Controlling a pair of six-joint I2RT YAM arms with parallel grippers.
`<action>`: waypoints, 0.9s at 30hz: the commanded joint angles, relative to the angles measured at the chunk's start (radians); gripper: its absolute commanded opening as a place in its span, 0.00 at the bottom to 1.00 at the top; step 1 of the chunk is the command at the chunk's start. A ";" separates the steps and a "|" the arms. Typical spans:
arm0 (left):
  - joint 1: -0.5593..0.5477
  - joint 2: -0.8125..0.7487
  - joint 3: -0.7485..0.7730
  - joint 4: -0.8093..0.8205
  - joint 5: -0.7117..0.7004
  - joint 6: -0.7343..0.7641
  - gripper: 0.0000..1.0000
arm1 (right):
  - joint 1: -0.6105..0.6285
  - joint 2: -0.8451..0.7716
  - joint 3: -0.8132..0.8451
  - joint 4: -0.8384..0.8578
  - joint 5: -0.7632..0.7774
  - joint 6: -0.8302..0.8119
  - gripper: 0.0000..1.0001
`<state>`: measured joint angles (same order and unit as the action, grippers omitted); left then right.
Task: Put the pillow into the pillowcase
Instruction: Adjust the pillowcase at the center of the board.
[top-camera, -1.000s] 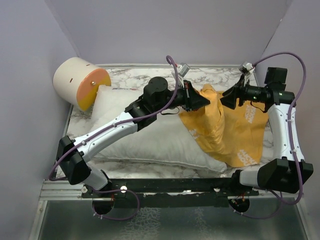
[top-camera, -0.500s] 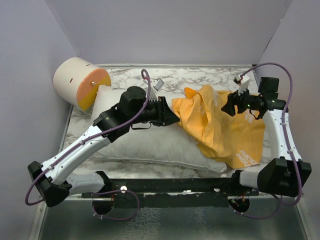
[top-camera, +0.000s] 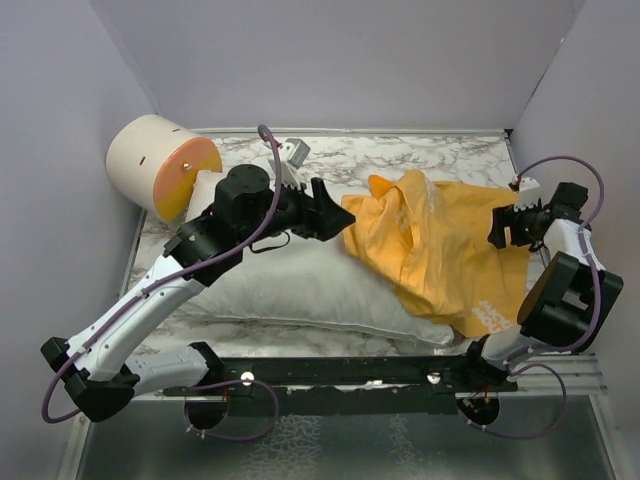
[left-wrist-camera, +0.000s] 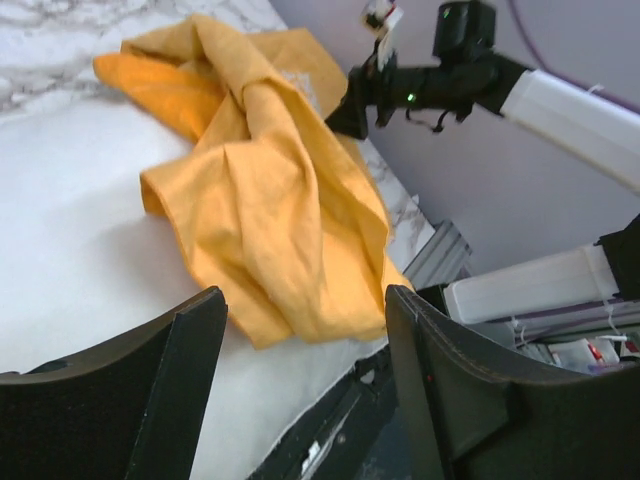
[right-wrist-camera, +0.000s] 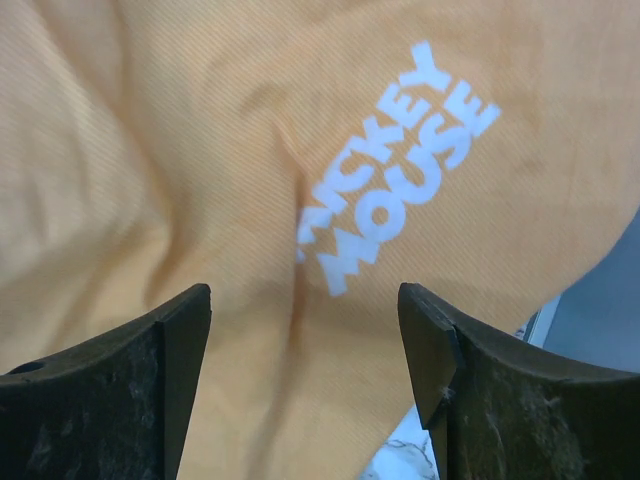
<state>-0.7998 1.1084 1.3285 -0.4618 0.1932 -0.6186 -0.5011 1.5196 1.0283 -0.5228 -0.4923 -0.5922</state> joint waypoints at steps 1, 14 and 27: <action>0.039 0.047 0.009 0.182 0.022 0.032 0.69 | -0.017 0.060 -0.060 0.151 0.094 -0.056 0.76; 0.175 0.182 -0.167 0.511 0.346 -0.176 0.70 | -0.020 0.218 -0.077 0.177 0.058 -0.059 0.14; 0.163 0.271 -0.176 0.541 0.353 -0.212 0.70 | -0.027 0.030 0.075 0.171 0.069 -0.024 0.01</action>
<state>-0.6277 1.3621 1.1618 0.0154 0.5159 -0.8047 -0.5194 1.6390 0.9932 -0.3656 -0.4194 -0.6331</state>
